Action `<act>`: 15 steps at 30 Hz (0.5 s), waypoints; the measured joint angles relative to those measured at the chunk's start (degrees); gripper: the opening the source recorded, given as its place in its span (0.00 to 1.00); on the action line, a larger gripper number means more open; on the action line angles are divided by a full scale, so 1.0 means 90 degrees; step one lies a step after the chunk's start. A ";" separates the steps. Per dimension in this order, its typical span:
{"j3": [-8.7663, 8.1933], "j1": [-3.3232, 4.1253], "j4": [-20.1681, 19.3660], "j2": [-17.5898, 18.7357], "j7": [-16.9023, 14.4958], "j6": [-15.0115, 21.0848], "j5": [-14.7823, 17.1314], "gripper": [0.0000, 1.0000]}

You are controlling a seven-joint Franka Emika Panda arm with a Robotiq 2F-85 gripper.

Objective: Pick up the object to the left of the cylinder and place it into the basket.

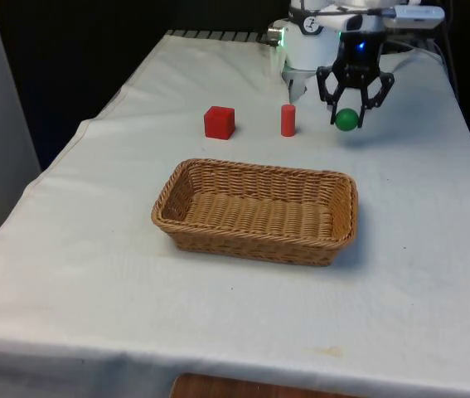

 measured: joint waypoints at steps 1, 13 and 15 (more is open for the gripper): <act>-0.0019 0.0000 0.0057 -0.0095 -0.0013 -0.0153 0.0000 0.01; -0.0127 -0.0006 0.0471 -0.0547 -0.0127 -0.1057 0.0000 0.01; -0.0140 -0.0006 0.0516 -0.0560 -0.0153 -0.1114 0.0000 0.01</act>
